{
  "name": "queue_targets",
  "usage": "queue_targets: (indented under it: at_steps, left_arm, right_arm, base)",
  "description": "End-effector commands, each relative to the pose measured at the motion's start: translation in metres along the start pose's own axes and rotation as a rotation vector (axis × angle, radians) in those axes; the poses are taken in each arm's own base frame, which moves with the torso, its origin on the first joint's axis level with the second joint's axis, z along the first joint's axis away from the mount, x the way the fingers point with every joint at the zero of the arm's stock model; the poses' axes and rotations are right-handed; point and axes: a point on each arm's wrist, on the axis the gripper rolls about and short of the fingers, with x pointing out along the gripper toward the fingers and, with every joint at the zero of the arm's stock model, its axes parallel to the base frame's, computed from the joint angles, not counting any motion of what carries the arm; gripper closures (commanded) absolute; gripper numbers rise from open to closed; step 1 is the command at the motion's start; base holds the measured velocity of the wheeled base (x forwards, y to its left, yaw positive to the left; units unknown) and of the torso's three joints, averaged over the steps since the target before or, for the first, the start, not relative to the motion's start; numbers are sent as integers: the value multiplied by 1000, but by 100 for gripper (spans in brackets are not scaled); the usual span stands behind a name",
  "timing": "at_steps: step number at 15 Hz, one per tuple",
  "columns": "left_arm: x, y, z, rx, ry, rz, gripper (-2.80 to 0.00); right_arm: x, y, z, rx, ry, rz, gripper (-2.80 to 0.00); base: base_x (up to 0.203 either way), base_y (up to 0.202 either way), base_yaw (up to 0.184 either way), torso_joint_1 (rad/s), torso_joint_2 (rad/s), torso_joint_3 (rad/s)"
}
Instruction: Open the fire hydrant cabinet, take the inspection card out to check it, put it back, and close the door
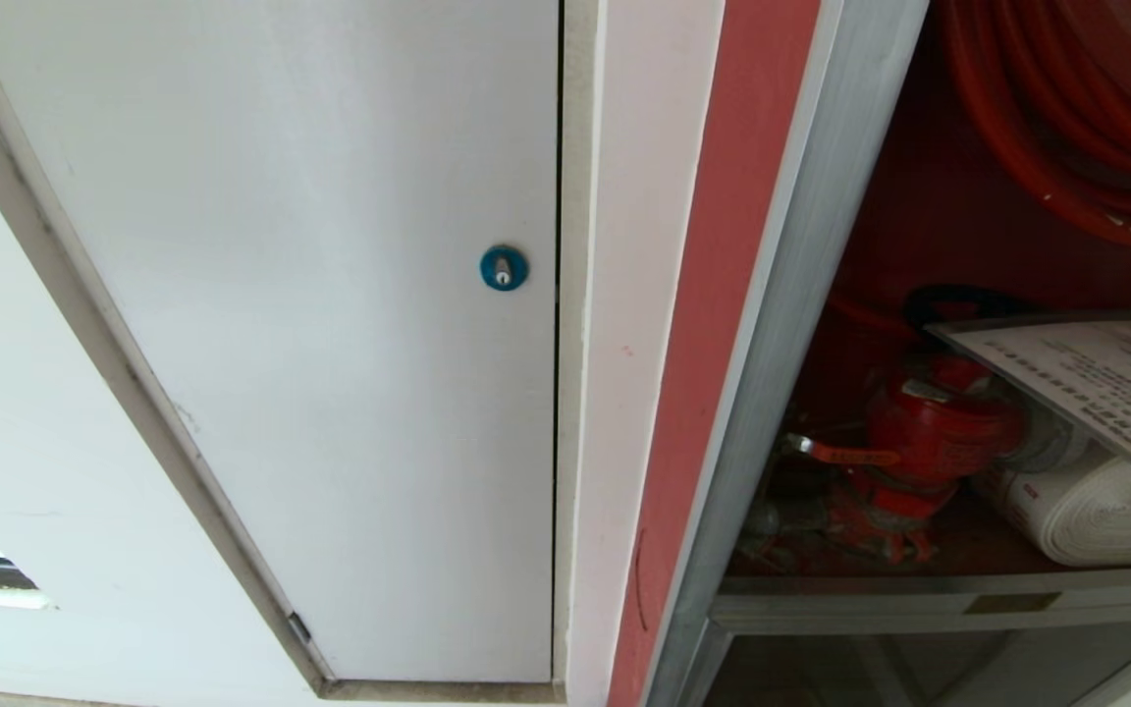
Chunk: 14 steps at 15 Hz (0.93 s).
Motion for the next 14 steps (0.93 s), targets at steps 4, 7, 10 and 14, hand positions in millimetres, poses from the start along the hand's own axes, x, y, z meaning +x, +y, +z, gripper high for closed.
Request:
queue_targets:
  at_steps: [4,7,10,14]
  left_arm:
    - [0,0,0,0,0,0,0]
    - [0,0,0,0,1,0,0]
    - [0,0,0,0,1,0,0]
    - [0,0,0,0,1,0,0]
  right_arm:
    - [-28,-8,1,92,-124,44,0]
    - [-48,-15,1,149,-151,139,0]
    - [-68,-22,0,234,-187,238,0]
    - [-87,-26,2,377,-267,382,0]
  base:
    - [0,0,0,0,0,0]
    - [0,0,0,0,0,0]
    - [0,0,0,0,0,0]
    - [0,0,0,0,0,0]
